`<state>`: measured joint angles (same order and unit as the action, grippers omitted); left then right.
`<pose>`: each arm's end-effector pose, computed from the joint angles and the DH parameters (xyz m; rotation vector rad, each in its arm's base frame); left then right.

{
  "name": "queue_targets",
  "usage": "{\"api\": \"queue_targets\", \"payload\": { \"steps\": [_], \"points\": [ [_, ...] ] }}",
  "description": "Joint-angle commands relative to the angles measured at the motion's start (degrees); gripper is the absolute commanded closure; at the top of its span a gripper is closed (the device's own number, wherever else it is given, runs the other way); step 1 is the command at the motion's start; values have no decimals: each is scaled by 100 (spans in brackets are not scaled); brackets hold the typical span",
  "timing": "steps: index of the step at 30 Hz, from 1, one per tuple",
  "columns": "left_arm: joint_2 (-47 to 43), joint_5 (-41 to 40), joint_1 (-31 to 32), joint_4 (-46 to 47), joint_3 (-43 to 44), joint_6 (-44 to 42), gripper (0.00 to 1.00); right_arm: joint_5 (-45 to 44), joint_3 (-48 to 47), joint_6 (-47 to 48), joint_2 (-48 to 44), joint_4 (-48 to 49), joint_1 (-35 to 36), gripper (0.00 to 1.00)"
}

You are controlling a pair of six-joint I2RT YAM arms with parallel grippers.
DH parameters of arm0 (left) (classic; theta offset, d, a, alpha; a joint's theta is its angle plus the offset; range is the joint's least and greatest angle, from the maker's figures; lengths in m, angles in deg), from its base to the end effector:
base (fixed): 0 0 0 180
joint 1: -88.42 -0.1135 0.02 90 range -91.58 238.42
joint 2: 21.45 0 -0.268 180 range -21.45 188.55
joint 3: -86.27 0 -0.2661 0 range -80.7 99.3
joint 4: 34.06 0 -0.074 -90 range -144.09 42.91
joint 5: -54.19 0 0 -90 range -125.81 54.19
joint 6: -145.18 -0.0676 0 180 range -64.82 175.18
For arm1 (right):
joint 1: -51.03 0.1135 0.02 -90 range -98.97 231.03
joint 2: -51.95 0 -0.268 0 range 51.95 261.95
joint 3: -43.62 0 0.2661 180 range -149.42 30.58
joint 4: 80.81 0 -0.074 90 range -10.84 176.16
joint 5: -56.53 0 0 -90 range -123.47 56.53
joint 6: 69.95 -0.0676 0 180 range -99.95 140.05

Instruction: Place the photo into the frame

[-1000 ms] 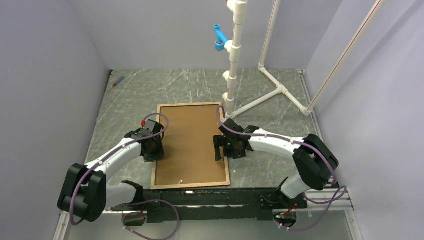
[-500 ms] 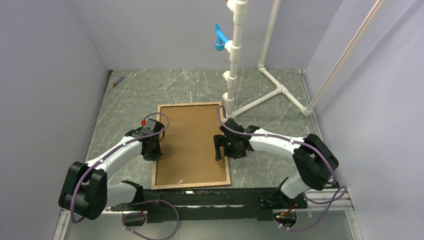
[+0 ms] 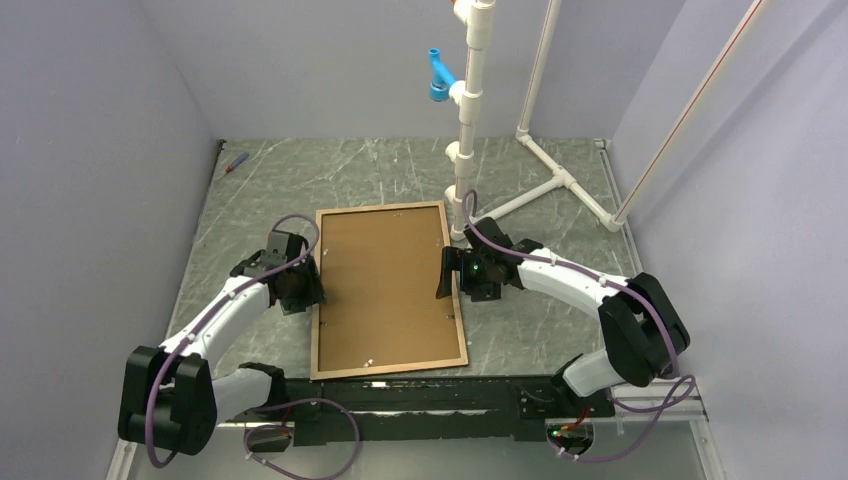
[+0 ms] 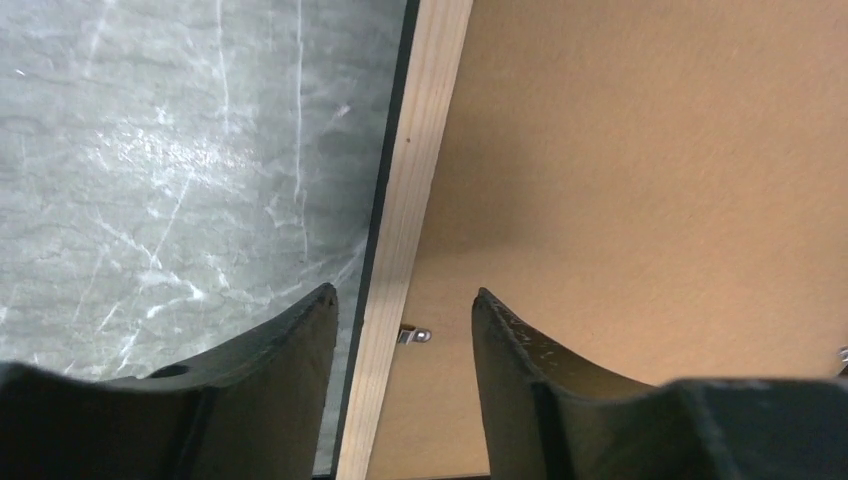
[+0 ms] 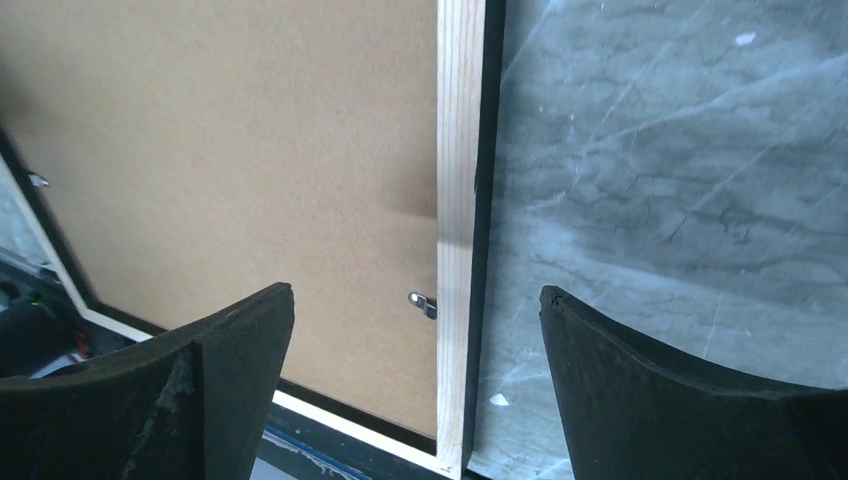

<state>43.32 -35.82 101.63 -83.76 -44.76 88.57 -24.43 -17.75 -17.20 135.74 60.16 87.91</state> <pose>0.2147 -0.0504 0.1546 -0.4799 2.6968 -0.2350 0.2370 0.1911 0.1548 -0.0469 2.7756 0.6007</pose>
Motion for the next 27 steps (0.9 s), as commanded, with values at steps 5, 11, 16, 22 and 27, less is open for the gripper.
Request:
{"api": "queue_targets", "payload": {
  "steps": [5, 11, 16, 22, 27],
  "points": [
    [771, 261, -380, 503, 1030, -445, 36, 463, -175, 4, 169, 536, -243, 6],
    [1695, 20, -390, 598, 1927, -524, 31, 351, -165, 35, 218, 504, -259, 6],
    [2501, -506, -398, 448, 2593, -602, 33, 335, -106, 59, 279, 540, -269, 6],
    [3507, -594, -398, 398, 3179, -733, 37, 361, -88, 77, 354, 587, -274, 6],
    [3884, -494, -398, 474, 3273, -831, 41, 379, -55, 69, 373, 617, -299, 6]
  ]
}}
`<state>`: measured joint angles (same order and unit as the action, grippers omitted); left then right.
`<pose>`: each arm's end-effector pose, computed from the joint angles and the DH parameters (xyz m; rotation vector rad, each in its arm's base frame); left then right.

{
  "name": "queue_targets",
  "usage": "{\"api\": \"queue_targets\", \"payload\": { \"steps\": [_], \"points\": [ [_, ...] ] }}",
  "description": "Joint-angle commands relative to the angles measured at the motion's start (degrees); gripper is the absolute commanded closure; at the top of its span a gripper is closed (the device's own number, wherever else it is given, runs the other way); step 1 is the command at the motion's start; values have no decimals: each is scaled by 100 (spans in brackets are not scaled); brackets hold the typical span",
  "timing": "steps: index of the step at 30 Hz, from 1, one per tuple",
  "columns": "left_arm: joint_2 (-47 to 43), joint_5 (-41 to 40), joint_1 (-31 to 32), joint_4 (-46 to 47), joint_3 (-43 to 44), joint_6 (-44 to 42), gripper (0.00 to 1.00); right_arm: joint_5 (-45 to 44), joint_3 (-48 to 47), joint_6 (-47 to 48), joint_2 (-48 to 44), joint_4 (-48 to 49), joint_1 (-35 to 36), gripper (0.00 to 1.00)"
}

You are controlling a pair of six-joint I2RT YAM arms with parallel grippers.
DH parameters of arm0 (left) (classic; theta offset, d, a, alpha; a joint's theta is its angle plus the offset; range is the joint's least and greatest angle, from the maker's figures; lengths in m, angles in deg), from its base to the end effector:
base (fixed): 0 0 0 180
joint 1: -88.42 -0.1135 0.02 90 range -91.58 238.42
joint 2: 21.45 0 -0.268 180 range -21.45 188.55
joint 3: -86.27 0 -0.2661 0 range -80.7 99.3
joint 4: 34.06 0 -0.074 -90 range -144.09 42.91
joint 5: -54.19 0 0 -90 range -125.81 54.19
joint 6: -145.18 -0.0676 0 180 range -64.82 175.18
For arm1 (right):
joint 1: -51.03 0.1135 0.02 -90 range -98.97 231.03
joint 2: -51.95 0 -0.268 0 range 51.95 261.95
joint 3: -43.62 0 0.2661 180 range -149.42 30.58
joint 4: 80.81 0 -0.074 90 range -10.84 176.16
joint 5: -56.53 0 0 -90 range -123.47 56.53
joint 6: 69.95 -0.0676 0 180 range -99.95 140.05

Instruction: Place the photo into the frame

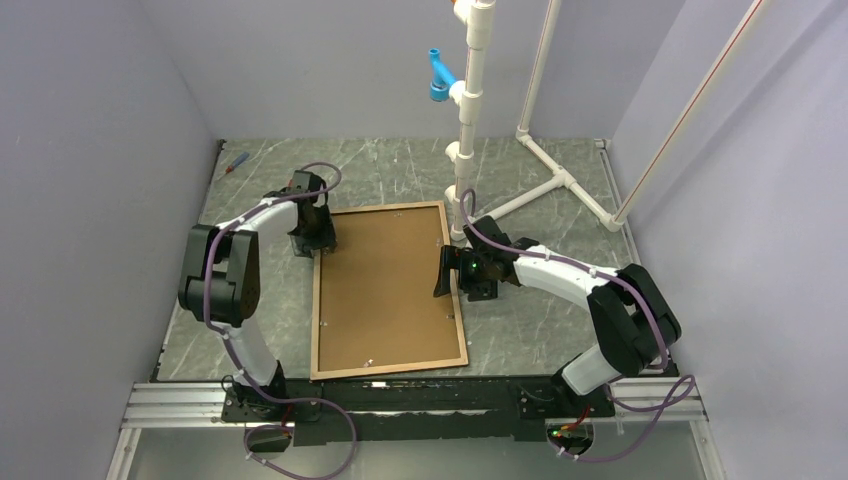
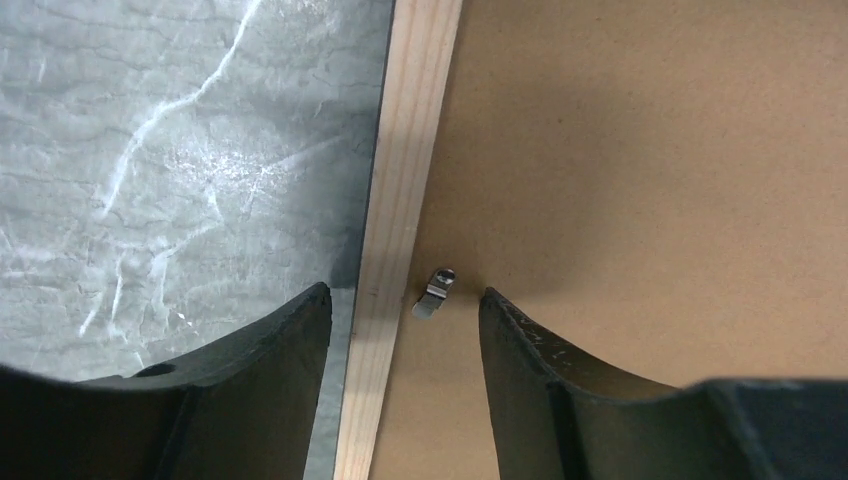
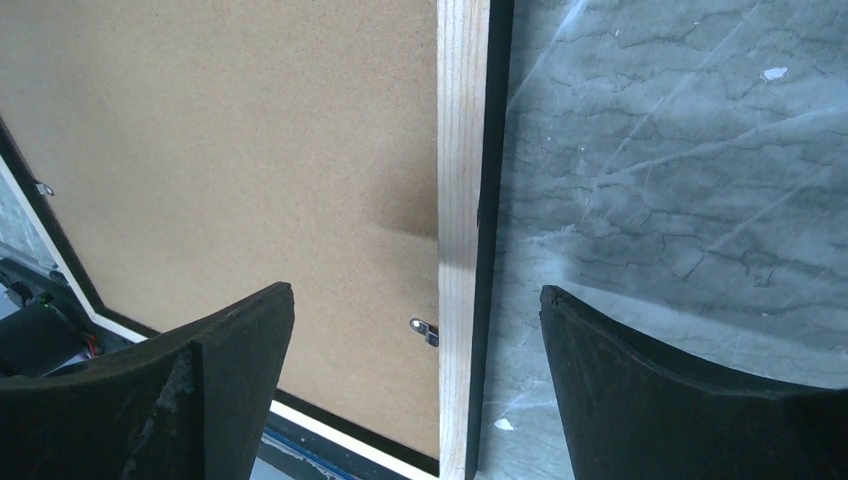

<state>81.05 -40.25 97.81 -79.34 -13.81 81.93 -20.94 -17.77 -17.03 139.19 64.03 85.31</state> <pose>0.3728 -0.0563 0.1420 -0.4356 2.7152 -0.0655 0.2515 0.1892 0.1427 -0.0110 2.7808 0.6670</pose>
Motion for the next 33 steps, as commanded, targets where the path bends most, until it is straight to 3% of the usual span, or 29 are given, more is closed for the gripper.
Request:
{"api": "queue_targets", "payload": {
  "steps": [1, 5, 11, 14, 19, 21, 24, 27, 30, 33],
  "points": [
    [132, -32, -16, 50, 159, -179, 42, 30, -51, 52, 33, 228, -36, 6],
    [101, -92, -16, 109, 45, -211, 52, 63, -31, 44, 64, 281, -45, 6],
    [152, -192, -16, 51, 39, -270, 87, 71, 18, 9, 54, 332, -54, 6],
    [119, -129, -16, 104, -4, -298, 99, 20, 28, 14, 43, 324, -54, 6],
    [20, -29, -16, 84, -20, -353, 100, -41, 11, 39, 115, 298, -64, 6],
    [-132, -15, -16, 64, -72, -333, 92, -41, 8, 43, 149, 306, -55, 6],
    [-450, -1, -16, 6, -171, -308, 56, -49, -12, 68, 161, 248, -42, 6],
    [-830, -26, -16, -146, -223, -305, 30, -83, -91, 124, 142, 131, 25, 6],
    [-1143, -56, -16, -346, -256, -307, 14, -85, -140, 140, 134, 65, 144, 6],
    [-1322, 80, -16, -400, -356, -327, 13, -77, -217, 140, 169, -25, 364, 6]
  ]
}}
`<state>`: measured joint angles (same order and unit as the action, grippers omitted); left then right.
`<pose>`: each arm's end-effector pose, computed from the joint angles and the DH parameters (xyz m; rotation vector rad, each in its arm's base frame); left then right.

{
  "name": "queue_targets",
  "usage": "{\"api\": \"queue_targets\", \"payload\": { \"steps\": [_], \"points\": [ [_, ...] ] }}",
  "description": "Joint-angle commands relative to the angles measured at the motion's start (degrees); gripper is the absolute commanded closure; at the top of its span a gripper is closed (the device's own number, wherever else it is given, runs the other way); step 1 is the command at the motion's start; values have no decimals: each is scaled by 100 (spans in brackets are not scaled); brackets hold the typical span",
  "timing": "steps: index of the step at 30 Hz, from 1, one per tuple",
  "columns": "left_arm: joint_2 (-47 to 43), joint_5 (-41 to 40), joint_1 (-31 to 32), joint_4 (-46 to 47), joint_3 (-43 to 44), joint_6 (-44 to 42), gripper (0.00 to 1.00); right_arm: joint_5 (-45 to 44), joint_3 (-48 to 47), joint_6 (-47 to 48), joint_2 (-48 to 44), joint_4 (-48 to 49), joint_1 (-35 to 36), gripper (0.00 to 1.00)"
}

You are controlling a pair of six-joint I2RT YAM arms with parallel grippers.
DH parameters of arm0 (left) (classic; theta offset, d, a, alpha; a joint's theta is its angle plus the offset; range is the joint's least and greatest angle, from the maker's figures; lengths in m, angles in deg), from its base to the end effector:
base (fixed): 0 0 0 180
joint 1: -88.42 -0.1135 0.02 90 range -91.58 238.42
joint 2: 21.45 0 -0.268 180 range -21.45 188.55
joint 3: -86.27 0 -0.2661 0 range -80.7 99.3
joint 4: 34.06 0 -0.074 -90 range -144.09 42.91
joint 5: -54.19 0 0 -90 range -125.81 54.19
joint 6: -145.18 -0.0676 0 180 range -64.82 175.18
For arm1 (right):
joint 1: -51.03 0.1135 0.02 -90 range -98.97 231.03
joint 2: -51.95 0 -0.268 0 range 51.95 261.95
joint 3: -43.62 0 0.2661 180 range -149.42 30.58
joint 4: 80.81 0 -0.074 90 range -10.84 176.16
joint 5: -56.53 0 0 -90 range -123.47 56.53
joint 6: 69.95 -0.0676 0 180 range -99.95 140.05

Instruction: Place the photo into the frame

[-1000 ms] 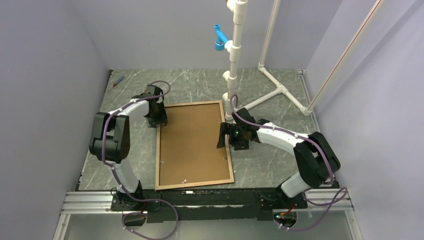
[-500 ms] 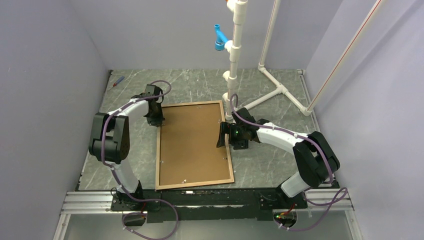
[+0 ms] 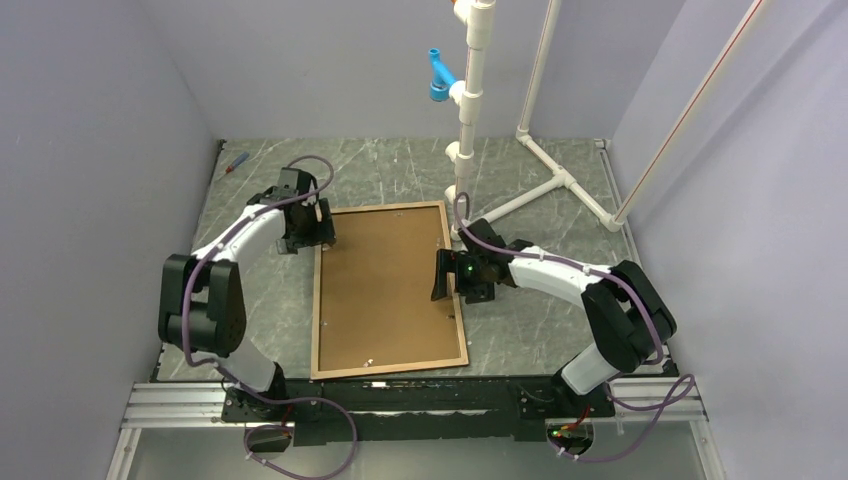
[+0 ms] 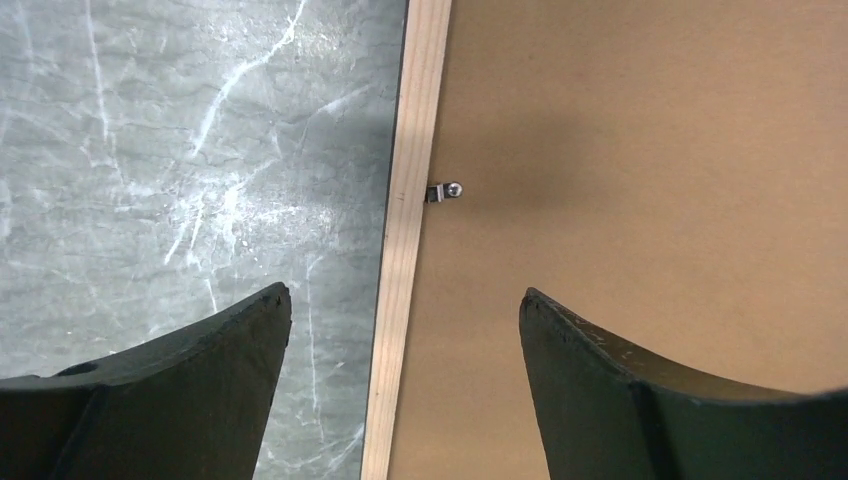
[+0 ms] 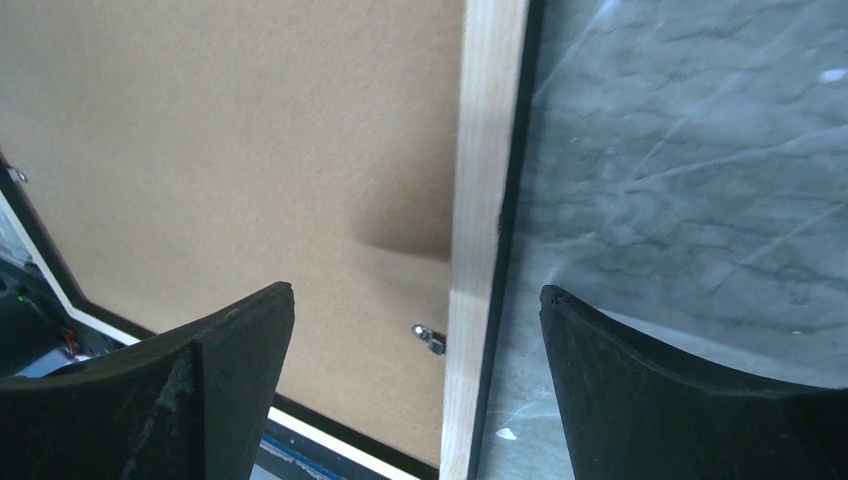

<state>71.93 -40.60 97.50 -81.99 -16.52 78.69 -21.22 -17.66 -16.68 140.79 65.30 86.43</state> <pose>0.3496 -0.0502 0.1798 -0.3627 2.6595 -0.0654 0.2504 0.1956 0.1353 -0.0438 2.7889 0.6595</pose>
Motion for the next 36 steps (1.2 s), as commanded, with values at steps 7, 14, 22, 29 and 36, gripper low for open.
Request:
{"api": "queue_targets", "payload": {
  "steps": [7, 14, 22, 29, 36],
  "points": [
    [-1101, 553, 15, 17, -466, -14, 12, 286, -83, -212, -166, 3, 766, 6],
    [-1582, 1057, 131, 124, -531, -88, 11, 603, -26, -569, -49, 416, 1320, 6],
    [-1422, 1390, 840, 482, -604, 139, 11, 655, 162, -783, -358, 787, 1420, 4],
    [-897, 2222, 1445, 1396, -627, 708, 19, 674, 639, -770, -939, 883, 649, 4],
    [113, 3065, 1738, 2510, -405, 1389, 41, 1253, 1148, -931, -1050, 1663, -518, 12]
  ]
}}
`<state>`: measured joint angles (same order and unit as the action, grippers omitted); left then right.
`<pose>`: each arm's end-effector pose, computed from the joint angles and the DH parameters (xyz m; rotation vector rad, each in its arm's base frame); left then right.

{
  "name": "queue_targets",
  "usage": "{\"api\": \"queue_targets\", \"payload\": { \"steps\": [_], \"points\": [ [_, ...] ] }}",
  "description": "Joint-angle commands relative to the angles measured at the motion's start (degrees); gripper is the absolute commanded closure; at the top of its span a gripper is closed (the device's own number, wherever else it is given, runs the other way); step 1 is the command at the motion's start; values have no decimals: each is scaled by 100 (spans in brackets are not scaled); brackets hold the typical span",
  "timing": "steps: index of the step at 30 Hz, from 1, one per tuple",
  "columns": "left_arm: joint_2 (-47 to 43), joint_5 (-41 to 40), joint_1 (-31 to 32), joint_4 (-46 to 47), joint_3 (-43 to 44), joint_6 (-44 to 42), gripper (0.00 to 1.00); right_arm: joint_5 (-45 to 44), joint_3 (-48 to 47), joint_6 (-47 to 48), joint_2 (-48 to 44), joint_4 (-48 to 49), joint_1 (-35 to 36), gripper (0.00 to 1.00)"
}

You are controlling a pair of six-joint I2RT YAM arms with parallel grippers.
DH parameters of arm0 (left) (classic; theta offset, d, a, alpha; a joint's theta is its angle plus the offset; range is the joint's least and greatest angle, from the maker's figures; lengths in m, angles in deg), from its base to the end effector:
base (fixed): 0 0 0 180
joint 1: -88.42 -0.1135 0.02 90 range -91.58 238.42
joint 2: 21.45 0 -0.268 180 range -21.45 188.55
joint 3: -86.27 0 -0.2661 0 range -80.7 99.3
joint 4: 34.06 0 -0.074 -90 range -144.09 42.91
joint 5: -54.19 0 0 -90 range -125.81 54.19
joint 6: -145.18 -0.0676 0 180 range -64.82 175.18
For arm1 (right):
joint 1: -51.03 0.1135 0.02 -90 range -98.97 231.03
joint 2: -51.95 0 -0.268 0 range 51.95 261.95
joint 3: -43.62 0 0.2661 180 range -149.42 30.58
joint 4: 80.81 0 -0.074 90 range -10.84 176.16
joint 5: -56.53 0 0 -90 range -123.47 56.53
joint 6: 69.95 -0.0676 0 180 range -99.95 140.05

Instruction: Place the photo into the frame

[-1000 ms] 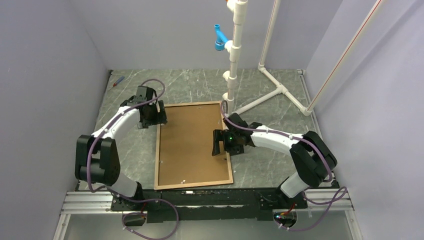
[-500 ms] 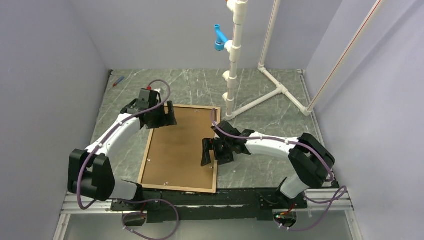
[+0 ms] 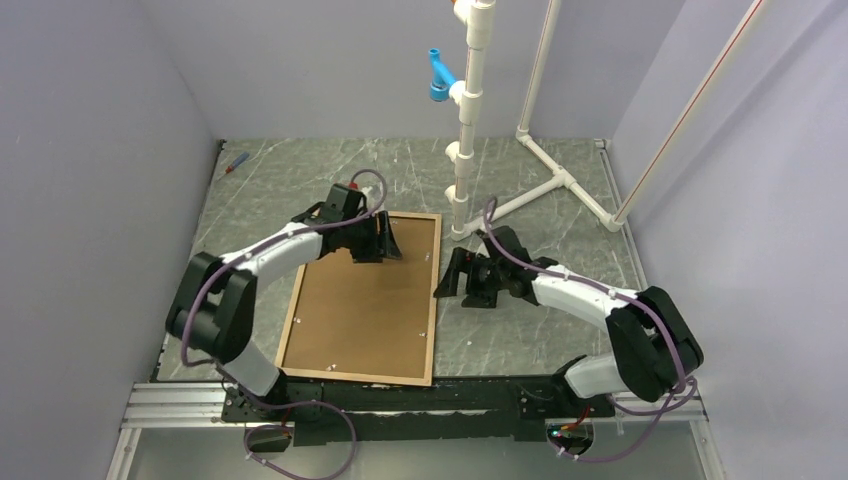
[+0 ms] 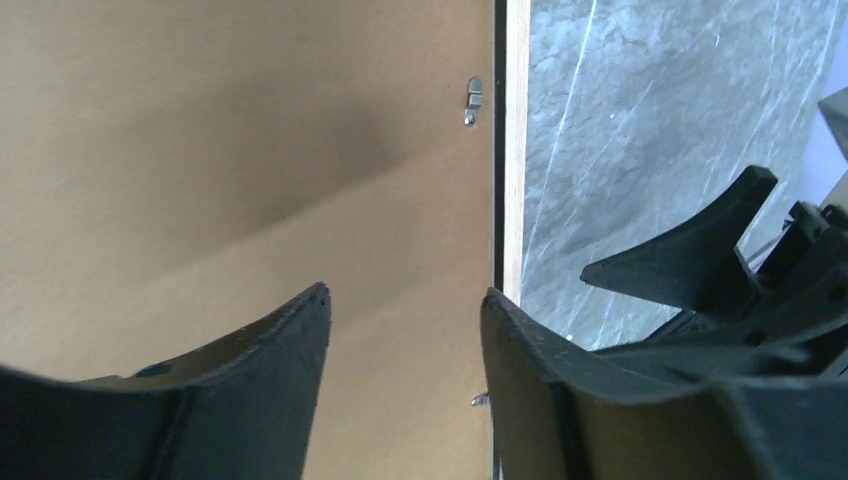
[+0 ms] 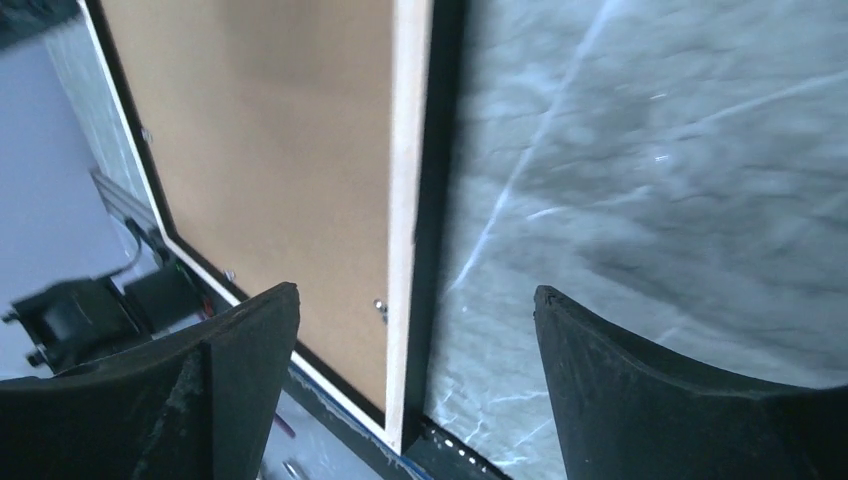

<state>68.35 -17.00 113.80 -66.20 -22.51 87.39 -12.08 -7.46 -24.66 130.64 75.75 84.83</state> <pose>0.3147 -0.1734 0.1899 -0.0014 2.5791 -0.8163 0.2267 0.1814 0.1465 0.0764 2.6769 0.9887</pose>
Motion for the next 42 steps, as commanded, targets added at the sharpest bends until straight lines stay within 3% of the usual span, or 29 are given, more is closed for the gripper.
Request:
{"api": "queue_targets", "payload": {
  "steps": [1, 5, 13, 23, 29, 35, 42],
  "points": [
    [636, 810, 131, 1102, 223, 637, 45, 410, 121, -139, 34, 700, -450, 14],
    [1324, 1019, 216, 1422, 483, 893, 53, 576, 61, -147, 384, 996, -748, 26],
    [2046, 1324, 241, 1984, 835, 1178, 62, 883, -138, -384, 1222, 1738, -1051, 38],
    [2551, 1494, 255, 2167, 1147, 1296, 63, 984, -334, -728, 1832, 2261, -1008, 48],
    [2591, 1514, 325, 2141, 1164, 1315, 65, 970, -360, -793, 2119, 2339, -869, 60],
    [2636, 1556, 356, 2194, 1124, 1358, 66, 892, -439, -790, 2346, 2304, -744, 81],
    [2793, 1605, 398, 2419, 1131, 1519, 66, 849, -445, -735, 2455, 2243, -735, 93]
  ]
}}
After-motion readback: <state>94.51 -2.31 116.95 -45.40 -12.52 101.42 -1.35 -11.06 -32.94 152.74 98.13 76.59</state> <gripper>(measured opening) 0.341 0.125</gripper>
